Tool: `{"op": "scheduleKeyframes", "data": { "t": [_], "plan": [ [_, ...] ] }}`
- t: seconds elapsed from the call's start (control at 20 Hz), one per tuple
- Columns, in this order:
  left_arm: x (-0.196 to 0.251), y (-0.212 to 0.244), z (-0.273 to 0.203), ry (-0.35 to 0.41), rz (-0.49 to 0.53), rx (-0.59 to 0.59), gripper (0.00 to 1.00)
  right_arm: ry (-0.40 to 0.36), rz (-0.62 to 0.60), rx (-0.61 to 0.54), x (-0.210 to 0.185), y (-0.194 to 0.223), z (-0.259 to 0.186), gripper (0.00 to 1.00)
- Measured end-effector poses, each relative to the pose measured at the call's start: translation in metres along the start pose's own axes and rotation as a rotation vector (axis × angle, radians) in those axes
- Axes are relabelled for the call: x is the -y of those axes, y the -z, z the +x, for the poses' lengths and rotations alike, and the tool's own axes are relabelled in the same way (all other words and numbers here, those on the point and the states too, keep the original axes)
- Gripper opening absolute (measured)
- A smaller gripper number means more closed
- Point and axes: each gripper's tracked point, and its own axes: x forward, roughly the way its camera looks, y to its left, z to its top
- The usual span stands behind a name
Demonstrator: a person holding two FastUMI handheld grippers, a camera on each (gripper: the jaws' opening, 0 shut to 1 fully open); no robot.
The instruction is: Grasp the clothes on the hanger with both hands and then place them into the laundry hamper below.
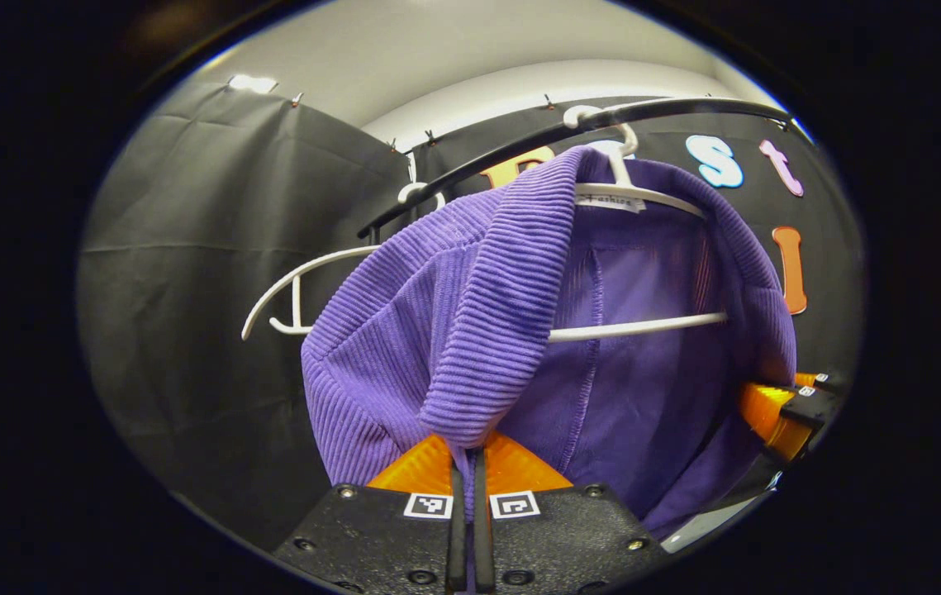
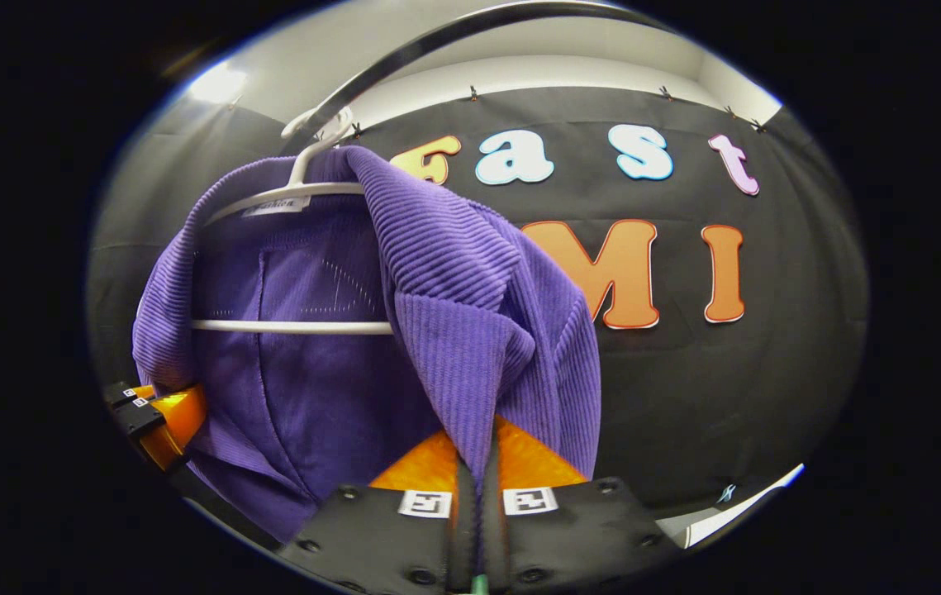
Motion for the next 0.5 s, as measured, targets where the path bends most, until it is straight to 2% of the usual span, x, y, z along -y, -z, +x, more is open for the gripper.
{"op": "scheduleKeyframes", "data": {
  "t": [0.2, 0.25, 0.35, 0.5],
  "plan": [
    [-0.003, -0.009, -0.024, 0.034, -0.045, -0.009, 0.02, 0.002, -0.035, 0.040, 0.016, -0.021, -0.026, 0.09],
    [-0.006, -0.012, -0.029, 0.041, -0.061, -0.012, 0.05, 0.000, -0.045, 0.050, 0.019, -0.027, -0.033, 0.13],
    [-0.012, -0.019, -0.036, 0.054, -0.083, -0.018, 0.04, -0.019, -0.046, 0.076, 0.020, -0.042, -0.047, 0.09],
    [-0.026, -0.030, -0.043, 0.056, -0.094, -0.020, 0.03, -0.016, -0.035, 0.095, 0.033, -0.060, -0.064, 0.09]
  ]
}}
